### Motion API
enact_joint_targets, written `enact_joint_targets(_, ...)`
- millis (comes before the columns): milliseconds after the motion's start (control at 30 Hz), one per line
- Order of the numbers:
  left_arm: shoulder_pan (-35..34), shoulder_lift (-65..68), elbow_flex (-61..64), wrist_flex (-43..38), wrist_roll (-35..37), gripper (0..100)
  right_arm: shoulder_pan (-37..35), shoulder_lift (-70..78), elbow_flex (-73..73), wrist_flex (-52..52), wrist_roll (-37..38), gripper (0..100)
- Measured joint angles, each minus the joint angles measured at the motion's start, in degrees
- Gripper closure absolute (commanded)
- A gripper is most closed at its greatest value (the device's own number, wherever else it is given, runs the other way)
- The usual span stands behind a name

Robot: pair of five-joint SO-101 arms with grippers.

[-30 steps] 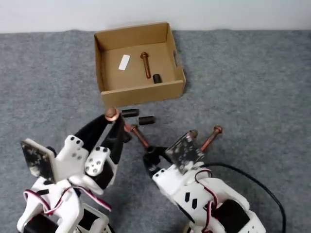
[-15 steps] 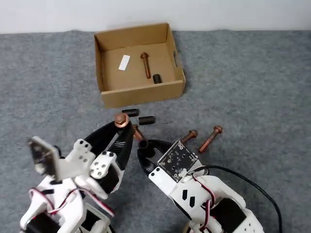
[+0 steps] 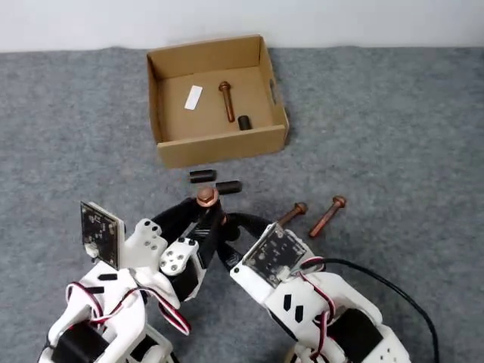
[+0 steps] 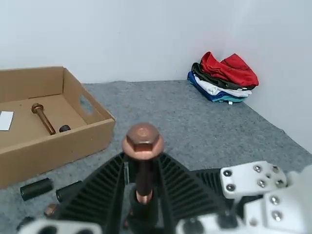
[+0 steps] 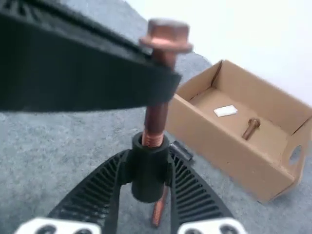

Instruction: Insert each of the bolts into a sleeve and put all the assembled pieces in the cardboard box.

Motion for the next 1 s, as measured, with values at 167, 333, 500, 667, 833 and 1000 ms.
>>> enact_joint_targets(167, 0.0, 0.0, 1.05, 0.0, 2.64, 99, 0.0, 0.0, 0.0, 0.0, 0.0, 99.1)
enact_joint_targets(333, 0.35, -0.09, 4.48, 0.0, 3.16, 90, 0.0, 0.0, 0.09, 0.0, 0.0, 99.1)
enact_joint_targets(500, 0.0, 0.0, 6.24, 0.09, 2.9, 79, -0.35, 0.0, 0.09, 0.0, 0.0, 99.1)
enact_joint_targets(667, -0.09, -0.09, 5.98, 2.99, 2.99, 79, -0.44, 0.0, 0.53, 0.0, 0.09, 99.1)
enact_joint_targets(833, -0.7, 0.18, 3.87, 4.31, 1.76, 79, -0.44, -0.09, 0.88, 0.0, 0.09, 99.1)
enact_joint_targets(1000, -6.51, 0.26, 1.67, 4.57, -4.48, 79, -0.44, -0.09, 0.88, 0.0, 0.09, 99.1)
